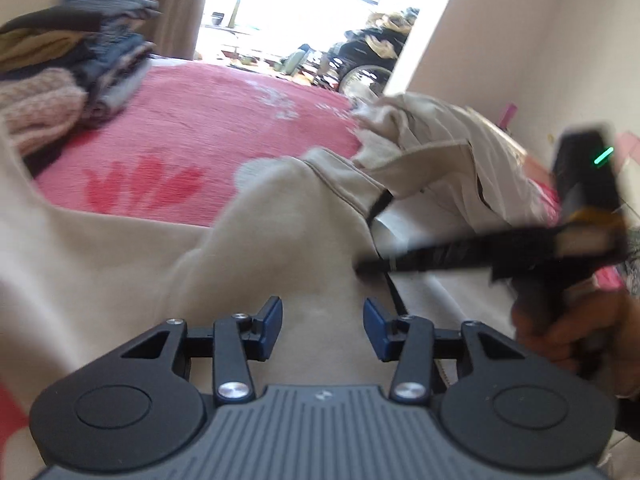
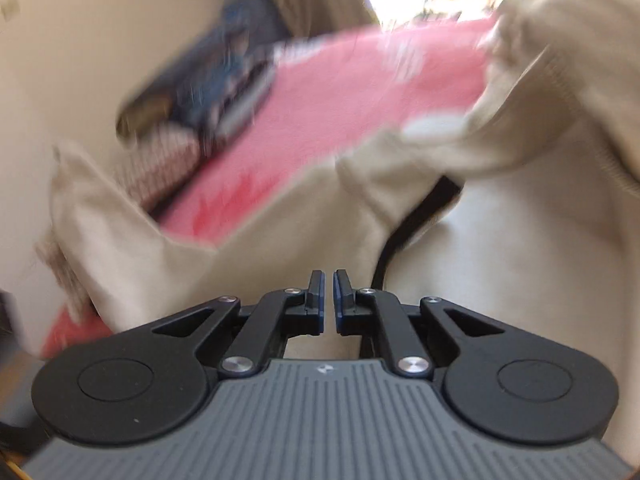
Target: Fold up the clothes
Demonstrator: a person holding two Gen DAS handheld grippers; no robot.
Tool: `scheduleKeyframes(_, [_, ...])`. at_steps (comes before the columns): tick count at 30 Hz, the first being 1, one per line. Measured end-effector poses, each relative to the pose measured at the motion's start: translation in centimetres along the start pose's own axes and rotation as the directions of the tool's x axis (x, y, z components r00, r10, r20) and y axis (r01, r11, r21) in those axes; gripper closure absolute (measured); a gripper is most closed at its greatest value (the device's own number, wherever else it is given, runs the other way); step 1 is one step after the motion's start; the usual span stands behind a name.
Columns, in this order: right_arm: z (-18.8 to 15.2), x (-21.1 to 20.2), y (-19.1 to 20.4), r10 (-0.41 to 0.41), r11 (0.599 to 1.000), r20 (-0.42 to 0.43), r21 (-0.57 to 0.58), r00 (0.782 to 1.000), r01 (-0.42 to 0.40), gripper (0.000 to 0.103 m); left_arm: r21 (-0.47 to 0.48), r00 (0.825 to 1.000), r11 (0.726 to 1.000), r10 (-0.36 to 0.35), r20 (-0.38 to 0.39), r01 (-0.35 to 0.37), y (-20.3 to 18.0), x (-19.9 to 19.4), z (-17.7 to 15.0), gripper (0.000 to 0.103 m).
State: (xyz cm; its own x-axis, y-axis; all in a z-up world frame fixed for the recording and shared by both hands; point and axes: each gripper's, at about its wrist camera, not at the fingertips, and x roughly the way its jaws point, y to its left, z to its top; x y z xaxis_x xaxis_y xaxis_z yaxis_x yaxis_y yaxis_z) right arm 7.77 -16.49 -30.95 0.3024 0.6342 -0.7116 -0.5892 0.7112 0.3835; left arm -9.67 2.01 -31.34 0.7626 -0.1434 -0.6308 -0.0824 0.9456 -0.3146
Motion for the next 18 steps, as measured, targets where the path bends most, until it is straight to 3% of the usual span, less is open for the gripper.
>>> scheduleKeyframes(1, [-0.3, 1.1, -0.4, -0.068, 0.998, -0.072, -0.008, 0.995, 0.068, 0.103, -0.022, 1.0, 1.0, 0.013, 0.016, -0.013, 0.8, -1.0, -0.1, 0.057])
scheduleKeyframes(5, [0.3, 0.5, -0.5, -0.106, 0.994, -0.111, 0.008, 0.988, 0.107, 0.103, -0.115, 0.988, 0.985, 0.135, 0.078, -0.125, 4.2, -3.9, -0.3, 0.057])
scheduleKeyframes(7, [1.1, 0.6, 1.5, -0.194, 0.979, -0.135, -0.097, 0.972, 0.182, 0.103, -0.164, 0.977, 0.972, 0.188, 0.1, -0.17, 5.7, -5.3, -0.5, 0.057])
scheduleKeyframes(9, [1.7, -0.1, 3.8, -0.246, 0.959, -0.098, -0.171, 0.964, 0.227, 0.098, -0.213, 0.962, 0.954, 0.241, 0.125, -0.211, 7.0, -6.7, -0.8, 0.054])
scheduleKeyframes(13, [4.4, -0.5, 8.9, -0.118, 0.948, 0.006, -0.297, 0.993, 0.115, 0.097, -0.309, 0.935, 0.913, 0.323, 0.144, -0.267, 9.7, -8.1, -1.5, 0.05])
scheduleKeyframes(16, [7.0, 2.2, 12.0, -0.094, 0.939, 0.0, -0.333, 0.996, 0.088, 0.094, -0.392, 0.931, 0.88, 0.341, 0.129, -0.268, 11.6, -8.6, -2.0, 0.048])
scheduleKeyframes(18, [8.3, 4.4, 13.0, -0.041, 0.951, -0.05, -0.308, 0.998, 0.023, 0.082, -0.416, 0.932, 0.87, 0.342, 0.124, -0.264, 12.7, -8.9, -2.3, 0.045])
